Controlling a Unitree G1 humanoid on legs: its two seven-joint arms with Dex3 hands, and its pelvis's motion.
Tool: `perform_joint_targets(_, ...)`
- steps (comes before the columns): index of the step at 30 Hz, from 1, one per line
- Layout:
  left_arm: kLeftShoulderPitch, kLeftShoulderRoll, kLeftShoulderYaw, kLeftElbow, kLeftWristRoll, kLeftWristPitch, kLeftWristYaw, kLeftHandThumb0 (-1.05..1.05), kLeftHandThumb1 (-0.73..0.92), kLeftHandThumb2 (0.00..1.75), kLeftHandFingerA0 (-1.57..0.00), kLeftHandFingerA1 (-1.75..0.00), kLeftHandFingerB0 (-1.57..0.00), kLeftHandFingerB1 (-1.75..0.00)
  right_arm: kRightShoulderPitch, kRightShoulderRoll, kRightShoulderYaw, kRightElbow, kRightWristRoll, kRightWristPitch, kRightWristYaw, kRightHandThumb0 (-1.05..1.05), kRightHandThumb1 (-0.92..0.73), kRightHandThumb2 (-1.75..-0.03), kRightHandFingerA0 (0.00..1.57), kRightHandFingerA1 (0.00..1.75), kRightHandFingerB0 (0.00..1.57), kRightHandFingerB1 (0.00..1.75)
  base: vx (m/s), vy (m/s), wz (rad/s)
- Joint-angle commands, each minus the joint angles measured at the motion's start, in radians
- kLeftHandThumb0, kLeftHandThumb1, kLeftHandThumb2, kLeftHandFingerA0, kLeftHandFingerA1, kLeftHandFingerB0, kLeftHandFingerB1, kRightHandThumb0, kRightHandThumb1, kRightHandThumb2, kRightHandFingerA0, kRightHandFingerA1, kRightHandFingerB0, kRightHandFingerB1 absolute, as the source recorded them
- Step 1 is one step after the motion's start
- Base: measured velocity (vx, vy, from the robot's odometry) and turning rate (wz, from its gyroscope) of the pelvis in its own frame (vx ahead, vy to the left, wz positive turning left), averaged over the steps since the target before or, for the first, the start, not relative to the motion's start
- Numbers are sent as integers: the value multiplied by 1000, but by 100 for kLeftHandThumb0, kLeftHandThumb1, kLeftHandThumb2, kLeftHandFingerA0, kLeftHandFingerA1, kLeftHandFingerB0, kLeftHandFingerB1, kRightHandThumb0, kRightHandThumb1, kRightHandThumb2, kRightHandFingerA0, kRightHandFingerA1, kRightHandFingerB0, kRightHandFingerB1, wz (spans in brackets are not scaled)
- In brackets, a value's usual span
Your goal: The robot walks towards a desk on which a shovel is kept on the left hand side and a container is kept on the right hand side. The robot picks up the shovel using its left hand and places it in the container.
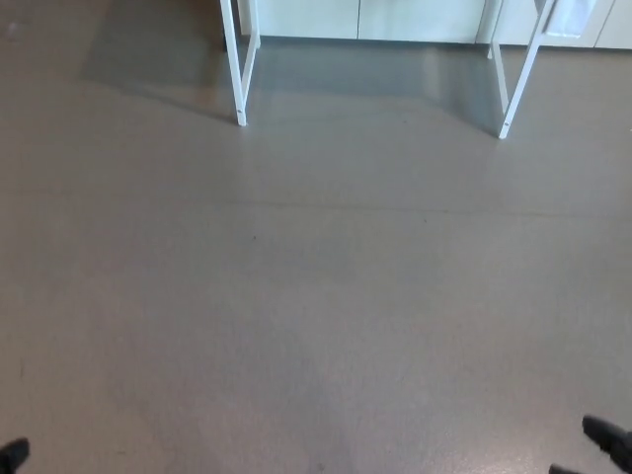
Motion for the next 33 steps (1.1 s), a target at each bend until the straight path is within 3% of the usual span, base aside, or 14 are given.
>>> perform_joint_targets(1,20,-25,127,-109,-268,142,-154,-20,58,59,-29,-39,-19,-29,22,40,-125,-136,281,50,132,-43,-54,-58,37,37,21,30,0,0,0)
perform_joint_targets(2,21,-28,130,-113,-268,146,-151,-14,40,85,-24,-55,-8,-44,23,40,-126,-137,278,49,133,-43,-54,-58,37,37,21,30,0,0,0)
perform_joint_targets(3,23,-31,133,-119,-266,148,-148,-15,57,57,-37,-41,-22,-29,24,44,-128,-140,276,51,132,-43,-54,-57,40,40,23,30,0,0,0)
perform_joint_targets(4,25,-35,134,-125,-264,149,-144,-15,57,57,-40,-41,-22,-29,25,46,-131,-142,276,51,135,-31,-38,-89,31,59,8,47,0,0,0)
perform_joint_targets(7,34,-36,130,-133,-254,146,-155,-16,57,57,-40,-40,-21,-29,28,49,-136,-146,272,54,140,-32,-38,-89,32,59,9,48,0,0,0)
perform_joint_targets(8,36,-36,127,-134,-248,144,-157,-15,42,87,-30,-57,-7,-44,30,48,-134,-149,266,53,141,-32,-38,-89,31,58,8,48,0,0,0)
perform_joint_targets(9,34,-32,123,-134,-240,139,-158,-15,41,86,-30,-57,-7,-44,27,47,-132,-146,260,48,143,-33,-39,-90,30,58,7,47,0,0,0)
perform_joint_targets(10,36,-34,124,-141,-242,145,-156,-18,57,57,-40,-40,-21,-29,25,46,-132,-144,260,49,145,-33,-39,-89,30,58,6,46,0,0,0)
perform_joint_targets(12,44,-36,122,-154,-245,149,-158,-21,58,59,-39,-40,-21,-30,26,44,-132,-143,257,47,145,-34,-38,-89,31,58,6,46,0,0,0)
perform_joint_targets(13,46,-34,122,-153,-247,151,-162,-21,57,58,-39,-40,-20,-30,28,44,-131,-146,257,51,143,-45,-55,-57,40,37,21,30,0,0,0)
perform_joint_targets(24,45,-16,99,-154,-243,154,-176,-23,60,60,-34,-39,-19,-29,21,34,-118,-147,268,57,144,-47,-56,-58,37,38,21,30,0,0,0)
perform_joint_targets(25,45,-15,99,-154,-245,156,-177,-23,61,59,-34,-39,-21,-29,20,33,-115,-147,266,56,144,-53,-44,-74,31,47,16,40,0,0,0)
perform_joint_targets(29,45,-9,91,-144,-242,144,-190,-23,59,58,-34,-39,-22,-30,15,31,-112,-140,269,54,142,-53,-44,-75,31,48,17,41,0,0,0)
perform_joint_targets(33,46,-7,86,-148,-241,145,-181,-22,59,57,-35,-38,-26,-30,11,25,-103,-137,261,48,140,-47,-56,-58,38,38,22,30,0,0,0)
